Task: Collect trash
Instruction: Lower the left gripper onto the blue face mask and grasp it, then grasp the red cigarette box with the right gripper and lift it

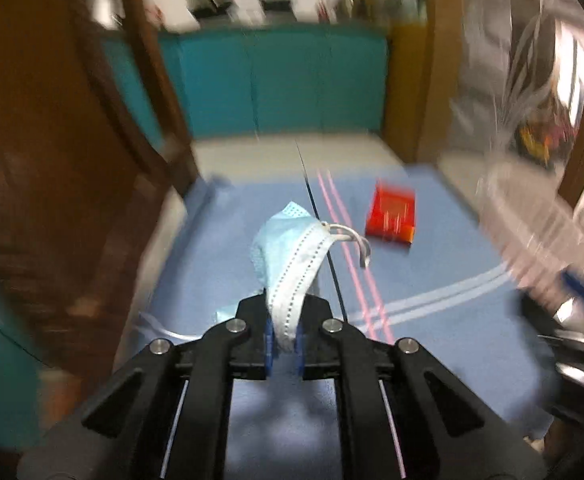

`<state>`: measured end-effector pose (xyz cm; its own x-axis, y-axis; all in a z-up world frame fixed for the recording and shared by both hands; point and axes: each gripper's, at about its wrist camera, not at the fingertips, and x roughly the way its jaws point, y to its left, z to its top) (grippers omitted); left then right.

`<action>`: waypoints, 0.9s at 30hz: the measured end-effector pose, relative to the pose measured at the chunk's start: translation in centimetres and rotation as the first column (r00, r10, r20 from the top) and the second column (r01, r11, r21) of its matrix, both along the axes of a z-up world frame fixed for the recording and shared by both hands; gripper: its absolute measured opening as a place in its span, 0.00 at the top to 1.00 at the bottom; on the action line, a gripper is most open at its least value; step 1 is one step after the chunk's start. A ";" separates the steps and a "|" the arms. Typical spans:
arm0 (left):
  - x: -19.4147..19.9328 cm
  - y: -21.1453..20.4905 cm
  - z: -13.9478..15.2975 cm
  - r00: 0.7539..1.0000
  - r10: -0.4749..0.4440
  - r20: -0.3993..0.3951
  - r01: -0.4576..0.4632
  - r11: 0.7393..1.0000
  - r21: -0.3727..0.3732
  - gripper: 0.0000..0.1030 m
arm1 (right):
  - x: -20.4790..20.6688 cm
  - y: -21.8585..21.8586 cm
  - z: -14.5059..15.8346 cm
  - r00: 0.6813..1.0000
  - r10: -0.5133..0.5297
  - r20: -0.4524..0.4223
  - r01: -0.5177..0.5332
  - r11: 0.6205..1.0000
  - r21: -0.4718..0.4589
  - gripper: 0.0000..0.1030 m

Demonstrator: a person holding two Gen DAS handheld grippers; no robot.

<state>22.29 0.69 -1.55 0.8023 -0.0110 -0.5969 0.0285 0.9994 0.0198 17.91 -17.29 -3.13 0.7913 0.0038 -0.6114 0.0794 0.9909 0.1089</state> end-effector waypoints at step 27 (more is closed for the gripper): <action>-5.9 2.2 1.6 0.995 0.067 0.075 -0.062 0.995 -0.072 0.91 | 7.4 3.2 -1.1 0.988 0.080 -0.134 -0.087 0.995 -0.046 0.39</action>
<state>16.37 2.84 0.02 0.8465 0.0030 -0.5324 -0.0350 0.9981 -0.0501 25.27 -14.08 -4.24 0.7018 0.0320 -0.7117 0.0065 0.9987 0.0514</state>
